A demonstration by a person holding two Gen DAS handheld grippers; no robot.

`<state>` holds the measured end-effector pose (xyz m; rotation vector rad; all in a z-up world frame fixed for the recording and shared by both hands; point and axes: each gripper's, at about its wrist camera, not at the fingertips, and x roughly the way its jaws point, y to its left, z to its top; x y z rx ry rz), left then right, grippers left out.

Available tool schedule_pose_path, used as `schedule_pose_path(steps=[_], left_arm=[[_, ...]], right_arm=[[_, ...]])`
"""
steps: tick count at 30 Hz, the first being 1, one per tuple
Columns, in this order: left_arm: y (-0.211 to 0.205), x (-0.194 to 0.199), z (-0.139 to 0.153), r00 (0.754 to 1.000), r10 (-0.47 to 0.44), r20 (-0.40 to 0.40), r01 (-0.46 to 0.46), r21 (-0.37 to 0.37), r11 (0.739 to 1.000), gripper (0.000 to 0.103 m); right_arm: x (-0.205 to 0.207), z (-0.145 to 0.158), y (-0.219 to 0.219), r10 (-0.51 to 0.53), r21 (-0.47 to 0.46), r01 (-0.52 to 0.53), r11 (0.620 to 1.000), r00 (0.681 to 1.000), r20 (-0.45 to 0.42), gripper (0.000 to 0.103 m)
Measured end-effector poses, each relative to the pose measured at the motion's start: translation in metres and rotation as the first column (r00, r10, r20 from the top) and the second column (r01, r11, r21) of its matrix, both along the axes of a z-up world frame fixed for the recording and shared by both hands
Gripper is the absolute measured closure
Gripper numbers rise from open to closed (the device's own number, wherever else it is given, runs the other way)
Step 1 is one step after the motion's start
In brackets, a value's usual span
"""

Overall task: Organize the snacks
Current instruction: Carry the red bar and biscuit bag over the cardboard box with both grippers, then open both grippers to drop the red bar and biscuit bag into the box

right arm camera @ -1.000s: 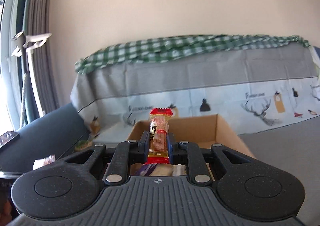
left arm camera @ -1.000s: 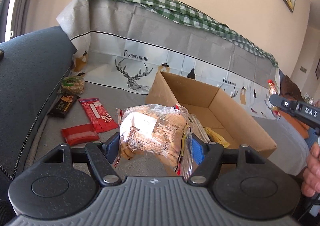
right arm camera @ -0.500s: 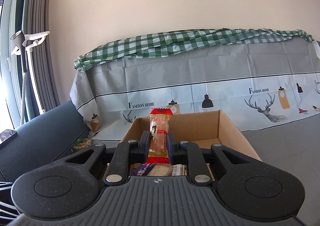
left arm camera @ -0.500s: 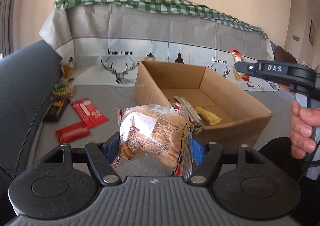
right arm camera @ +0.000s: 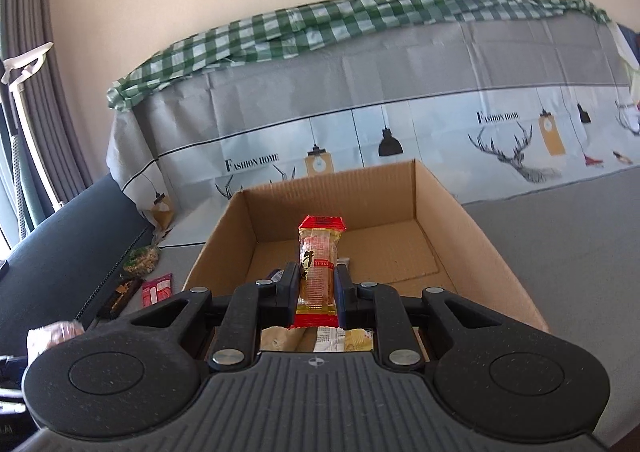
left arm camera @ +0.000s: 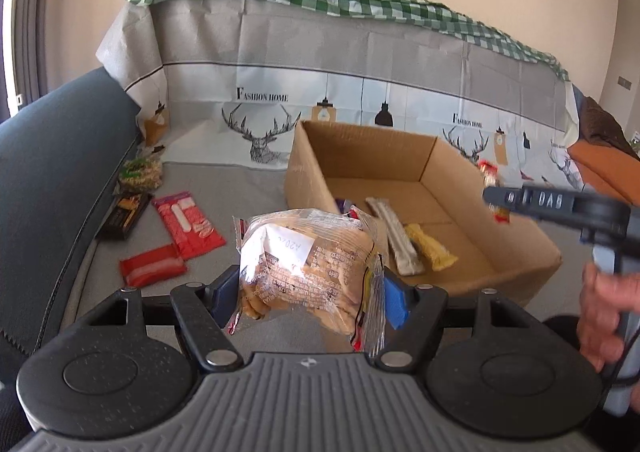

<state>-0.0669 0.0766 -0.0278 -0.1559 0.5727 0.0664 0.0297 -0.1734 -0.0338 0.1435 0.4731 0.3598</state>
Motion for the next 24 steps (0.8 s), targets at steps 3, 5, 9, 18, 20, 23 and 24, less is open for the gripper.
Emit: schedule_pose_path(steps=[3, 5, 9, 18, 20, 23, 24], left_arm=[[-0.010, 0.015, 0.015, 0.999, -0.014, 0.031, 0.014, 0.003, 1.000, 0.027], [-0.020, 0.024, 0.023, 0.998, -0.030, 0.050, 0.030, 0.004, 1.000, 0.027], [-0.042, 0.044, 0.033, 0.995, -0.067, 0.073, 0.067, 0.002, 0.998, 0.027], [-0.071, 0.077, 0.041, 0.988, -0.113, 0.103, 0.115, -0.017, 0.993, 0.027], [-0.072, 0.083, 0.042, 0.988, -0.112, 0.107, 0.116, -0.030, 0.993, 0.027], [-0.074, 0.087, 0.044, 0.986, -0.120, 0.112, 0.124, -0.035, 0.992, 0.026], [-0.075, 0.087, 0.045, 0.985, -0.124, 0.117, 0.128, -0.033, 0.991, 0.022]], right_arm=[[0.005, -0.001, 0.000, -0.005, 0.009, 0.005, 1.000, 1.000, -0.022, 0.084], [0.006, -0.002, -0.001, -0.002, 0.019, 0.002, 1.000, 1.000, -0.030, 0.084], [0.009, -0.002, -0.007, -0.007, 0.051, 0.009, 0.999, 0.999, -0.043, 0.084], [0.013, -0.004, -0.018, -0.023, 0.102, 0.030, 0.994, 0.997, -0.076, 0.084], [0.013, -0.004, -0.018, -0.021, 0.100, 0.028, 0.995, 0.997, -0.074, 0.084], [0.014, -0.004, -0.018, -0.023, 0.100, 0.031, 0.994, 0.997, -0.076, 0.084], [0.014, -0.004, -0.018, -0.024, 0.102, 0.032, 0.994, 0.997, -0.078, 0.084]])
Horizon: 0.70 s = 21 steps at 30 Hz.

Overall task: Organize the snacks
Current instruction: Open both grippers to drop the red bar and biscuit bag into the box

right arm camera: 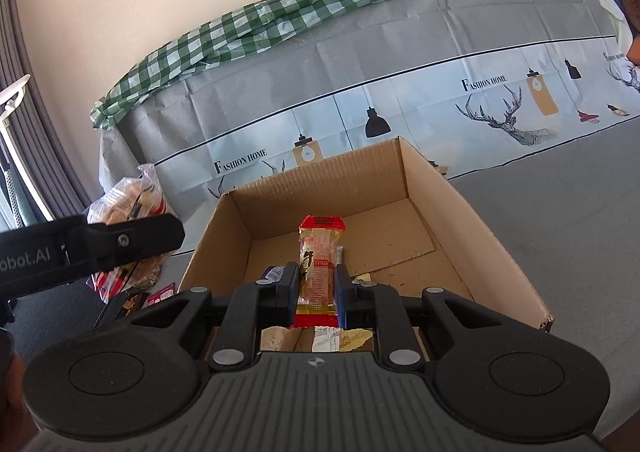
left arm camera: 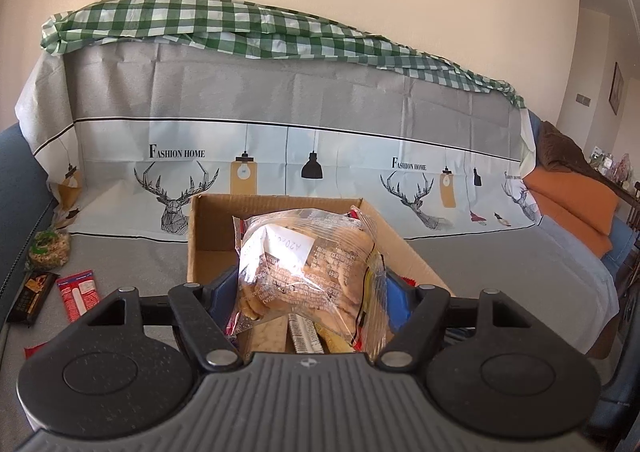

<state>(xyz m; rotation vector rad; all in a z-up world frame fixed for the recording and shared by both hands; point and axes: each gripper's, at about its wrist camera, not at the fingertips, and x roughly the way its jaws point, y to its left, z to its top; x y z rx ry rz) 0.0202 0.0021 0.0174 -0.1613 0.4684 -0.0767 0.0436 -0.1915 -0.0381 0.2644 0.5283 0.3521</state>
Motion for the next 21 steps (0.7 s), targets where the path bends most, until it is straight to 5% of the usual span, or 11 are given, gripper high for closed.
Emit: schedule_pose_path(steps=[2, 5, 11, 16, 21], left_arm=[[0.000, -0.001, 0.002, 1.000, 0.001, 0.015, -0.001, 0.006, 1.000, 0.019], [0.003, -0.006, 0.005, 0.999, 0.005, 0.034, -0.004, -0.013, 1.000, 0.018], [0.022, -0.026, -0.001, 0.996, 0.059, 0.064, -0.057, -0.024, 0.998, 0.022], [0.047, -0.049, -0.019, 0.996, 0.076, 0.036, -0.076, -0.004, 0.997, 0.058], [0.091, -0.075, -0.044, 0.995, 0.099, -0.016, -0.099, -0.009, 0.995, 0.068]], right_arm=[[0.000, 0.000, 0.001, 0.003, 0.003, -0.003, 1.000, 1.000, -0.004, 0.081], [0.000, -0.001, 0.001, -0.008, -0.002, 0.008, 1.000, 1.000, -0.005, 0.062], [-0.002, 0.000, 0.004, -0.011, -0.025, 0.011, 1.000, 1.000, 0.007, 0.060], [-0.009, 0.002, 0.009, -0.003, -0.055, 0.005, 0.998, 0.999, 0.037, 0.056], [-0.020, 0.005, 0.016, 0.007, -0.093, 0.000, 0.996, 0.997, 0.073, 0.056]])
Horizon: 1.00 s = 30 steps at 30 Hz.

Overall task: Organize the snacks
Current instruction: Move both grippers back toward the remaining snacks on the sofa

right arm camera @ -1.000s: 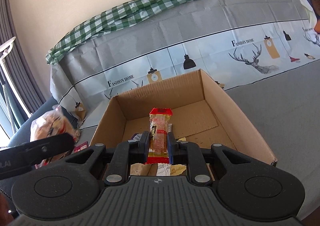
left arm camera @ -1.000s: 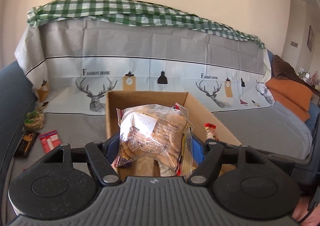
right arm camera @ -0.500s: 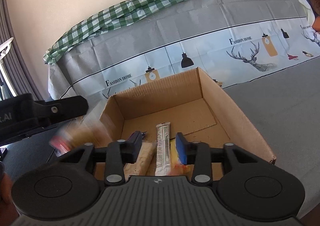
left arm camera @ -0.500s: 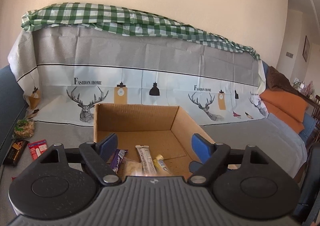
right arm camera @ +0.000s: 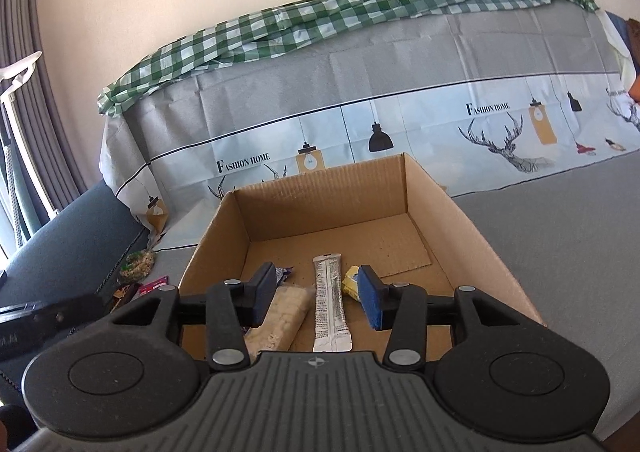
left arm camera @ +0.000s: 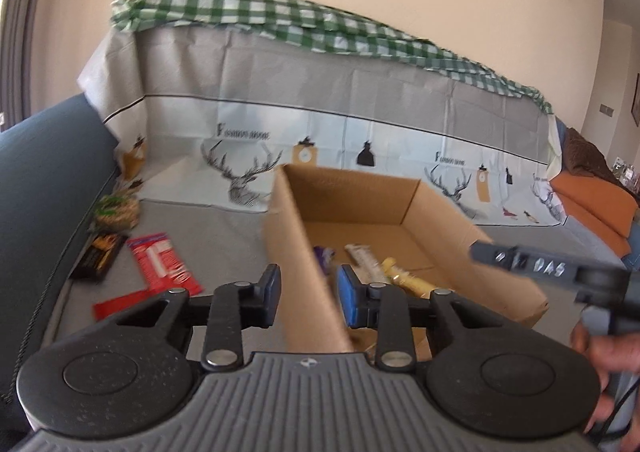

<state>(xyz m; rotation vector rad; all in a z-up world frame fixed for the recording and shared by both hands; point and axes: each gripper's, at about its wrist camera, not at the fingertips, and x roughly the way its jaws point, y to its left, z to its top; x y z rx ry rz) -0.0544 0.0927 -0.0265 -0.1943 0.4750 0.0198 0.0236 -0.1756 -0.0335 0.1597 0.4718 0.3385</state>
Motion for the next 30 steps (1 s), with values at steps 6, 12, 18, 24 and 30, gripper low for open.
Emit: schedule_pose_path(steps=[6, 12, 18, 24, 30], left_arm=[[0.054, -0.009, -0.013, 0.997, 0.075, -0.016, -0.075, 0.018, 0.997, 0.068], [0.075, 0.027, -0.011, 0.996, 0.073, 0.044, -0.077, 0.095, 0.992, 0.068], [0.113, 0.056, -0.038, 0.978, 0.207, 0.002, -0.207, -0.004, 0.978, 0.068], [0.127, 0.065, -0.047, 0.959, 0.282, -0.026, -0.282, -0.036, 0.959, 0.068], [0.153, 0.068, -0.058, 0.913, 0.398, -0.094, -0.407, -0.101, 0.908, 0.068]], right_arm=[[-0.013, 0.003, 0.012, 0.004, -0.058, -0.002, 0.998, 0.999, 0.038, 0.056], [-0.024, 0.006, 0.026, 0.022, -0.088, -0.018, 0.996, 0.998, 0.053, 0.058], [-0.031, 0.006, 0.048, 0.067, -0.159, -0.056, 0.986, 0.995, 0.067, 0.062], [-0.029, 0.006, 0.059, 0.080, -0.186, -0.069, 0.980, 0.995, 0.057, 0.065], [-0.015, 0.003, 0.082, 0.146, -0.196, -0.144, 0.970, 0.989, -0.003, 0.066]])
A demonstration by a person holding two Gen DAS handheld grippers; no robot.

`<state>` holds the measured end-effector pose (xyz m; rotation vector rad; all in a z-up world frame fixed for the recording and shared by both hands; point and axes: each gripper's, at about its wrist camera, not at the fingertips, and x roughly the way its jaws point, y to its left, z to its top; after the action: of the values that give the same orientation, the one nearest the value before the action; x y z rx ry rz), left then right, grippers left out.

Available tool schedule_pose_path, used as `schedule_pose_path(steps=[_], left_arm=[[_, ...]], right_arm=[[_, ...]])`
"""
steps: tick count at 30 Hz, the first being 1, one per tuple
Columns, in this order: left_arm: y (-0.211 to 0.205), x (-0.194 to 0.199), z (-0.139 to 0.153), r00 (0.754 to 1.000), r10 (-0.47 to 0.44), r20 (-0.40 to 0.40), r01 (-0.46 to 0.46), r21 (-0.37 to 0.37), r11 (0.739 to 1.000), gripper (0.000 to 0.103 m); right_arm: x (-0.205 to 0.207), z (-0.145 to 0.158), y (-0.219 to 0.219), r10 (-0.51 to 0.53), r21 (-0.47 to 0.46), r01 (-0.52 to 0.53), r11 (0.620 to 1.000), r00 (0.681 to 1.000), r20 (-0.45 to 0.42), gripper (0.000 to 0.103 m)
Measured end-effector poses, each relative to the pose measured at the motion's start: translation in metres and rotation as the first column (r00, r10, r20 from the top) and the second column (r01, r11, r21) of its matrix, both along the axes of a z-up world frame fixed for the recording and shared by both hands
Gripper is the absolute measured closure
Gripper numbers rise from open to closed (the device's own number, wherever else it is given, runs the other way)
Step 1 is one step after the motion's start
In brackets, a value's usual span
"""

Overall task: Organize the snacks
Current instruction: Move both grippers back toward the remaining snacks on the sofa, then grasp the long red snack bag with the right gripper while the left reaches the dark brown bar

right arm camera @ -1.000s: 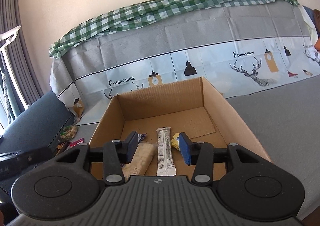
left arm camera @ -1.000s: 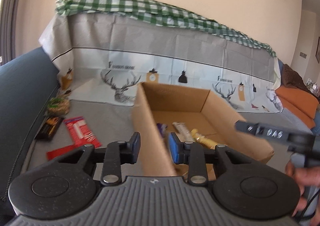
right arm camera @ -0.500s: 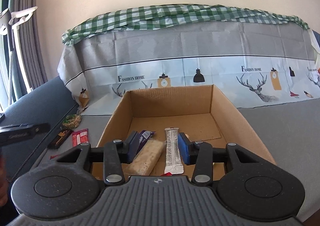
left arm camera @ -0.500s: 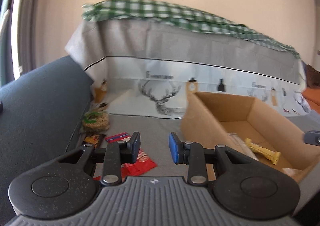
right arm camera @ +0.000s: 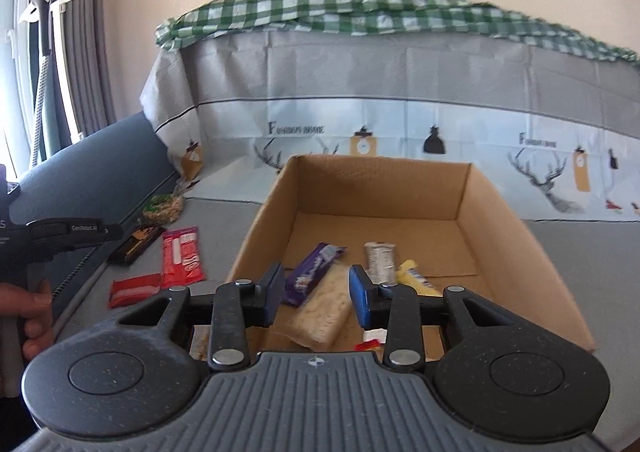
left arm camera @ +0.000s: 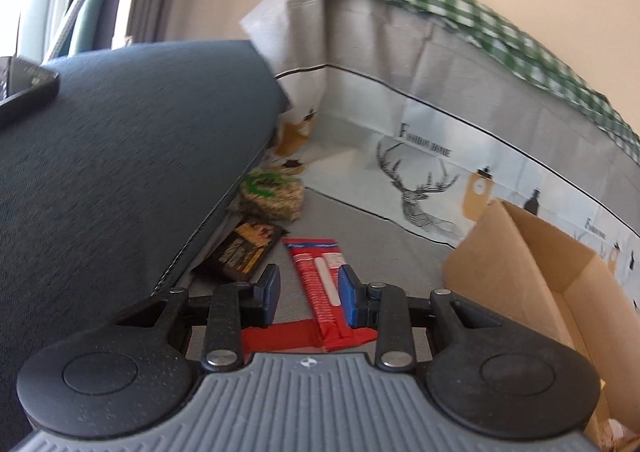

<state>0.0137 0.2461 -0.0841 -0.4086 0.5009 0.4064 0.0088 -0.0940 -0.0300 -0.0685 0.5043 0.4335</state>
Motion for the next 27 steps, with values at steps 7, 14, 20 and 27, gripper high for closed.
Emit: schedule_pose_path(steps=[7, 14, 20, 27], left_arm=[[0.013, 0.007, -0.009, 0.997, 0.060, -0.040, -0.062, -0.048, 0.997, 0.067], [0.023, 0.005, -0.017, 0.991, 0.119, -0.061, -0.126, -0.121, 0.985, 0.063], [0.035, 0.002, -0.021, 0.976, 0.198, -0.090, -0.212, -0.196, 0.958, 0.062], [0.045, -0.003, -0.026, 0.955, 0.272, -0.114, -0.292, -0.228, 0.929, 0.060]], right_arm=[[0.031, 0.011, 0.064, 0.093, 0.049, -0.091, 0.995, 0.994, -0.051, 0.066], [0.080, 0.012, 0.146, 0.171, 0.076, -0.164, 0.984, 0.979, -0.111, 0.054], [0.131, -0.021, 0.200, 0.178, 0.049, -0.172, 0.984, 0.957, -0.228, 0.031], [0.171, -0.084, 0.249, 0.186, -0.049, -0.220, 0.974, 0.908, -0.375, 0.021]])
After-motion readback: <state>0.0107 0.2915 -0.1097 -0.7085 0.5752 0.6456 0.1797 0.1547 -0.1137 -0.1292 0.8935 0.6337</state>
